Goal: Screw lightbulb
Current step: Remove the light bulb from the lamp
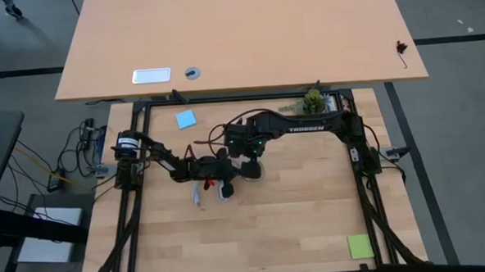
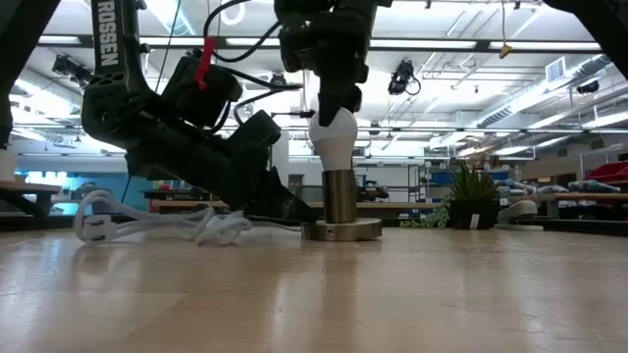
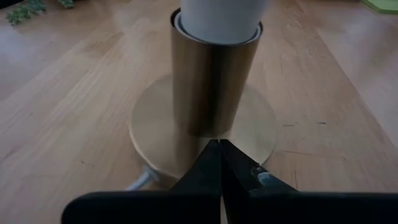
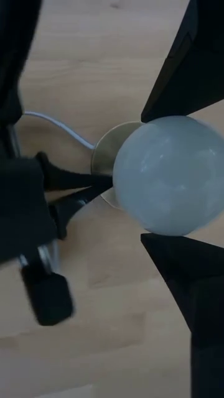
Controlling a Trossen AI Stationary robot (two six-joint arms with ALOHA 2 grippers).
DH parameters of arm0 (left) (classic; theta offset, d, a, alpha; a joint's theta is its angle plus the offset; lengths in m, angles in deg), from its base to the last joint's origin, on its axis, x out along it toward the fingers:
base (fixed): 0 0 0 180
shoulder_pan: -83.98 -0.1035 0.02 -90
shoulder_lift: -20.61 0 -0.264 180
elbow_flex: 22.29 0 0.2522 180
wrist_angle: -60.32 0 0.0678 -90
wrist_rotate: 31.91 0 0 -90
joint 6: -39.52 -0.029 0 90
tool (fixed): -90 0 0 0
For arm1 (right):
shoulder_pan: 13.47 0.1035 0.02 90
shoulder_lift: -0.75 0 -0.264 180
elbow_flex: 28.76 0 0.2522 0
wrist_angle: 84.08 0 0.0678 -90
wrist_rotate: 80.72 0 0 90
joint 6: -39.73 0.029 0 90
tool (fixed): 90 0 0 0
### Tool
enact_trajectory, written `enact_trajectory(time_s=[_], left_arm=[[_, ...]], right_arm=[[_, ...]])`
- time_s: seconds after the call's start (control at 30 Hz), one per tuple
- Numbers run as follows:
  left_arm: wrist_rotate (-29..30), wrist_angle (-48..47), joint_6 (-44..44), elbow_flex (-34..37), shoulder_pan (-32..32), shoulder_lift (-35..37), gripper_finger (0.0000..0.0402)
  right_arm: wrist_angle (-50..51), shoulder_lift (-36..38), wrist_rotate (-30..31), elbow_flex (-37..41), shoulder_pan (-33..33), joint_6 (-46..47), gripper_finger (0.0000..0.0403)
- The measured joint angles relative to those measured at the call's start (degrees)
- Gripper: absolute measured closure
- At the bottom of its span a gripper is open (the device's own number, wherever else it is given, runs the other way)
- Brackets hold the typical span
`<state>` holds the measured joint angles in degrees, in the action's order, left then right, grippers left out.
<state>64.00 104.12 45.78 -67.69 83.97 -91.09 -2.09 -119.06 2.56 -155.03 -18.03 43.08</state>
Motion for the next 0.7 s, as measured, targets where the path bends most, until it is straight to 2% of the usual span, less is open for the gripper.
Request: enact_trajectory(time_s=[0.17, 0.27, 0.57, 0.7], left_arm=[[-0.07, -0.25, 0.00, 0.00, -0.18, 0.04, 0.0401], [-0.11, -0.46, 0.00, -0.02, -0.22, 0.07, 0.0401], [-0.42, -1.57, 0.35, -0.13, -0.24, 0.07, 0.0401], [-0.61, -1.62, 0.75, -0.11, -0.26, 0.07, 0.0401]], right_arm=[[0.03, 0.00, 1.48, 0.00, 0.77, -13.95, 0.0102], [-0.07, 0.00, 2.63, 0.00, 1.29, -17.43, 0.0098], [-1.48, 1.54, 4.47, 0.02, 2.54, -15.15, 0.0081], [-1.62, 2.97, 4.66, 0.00, 2.54, -7.19, 0.0080]])
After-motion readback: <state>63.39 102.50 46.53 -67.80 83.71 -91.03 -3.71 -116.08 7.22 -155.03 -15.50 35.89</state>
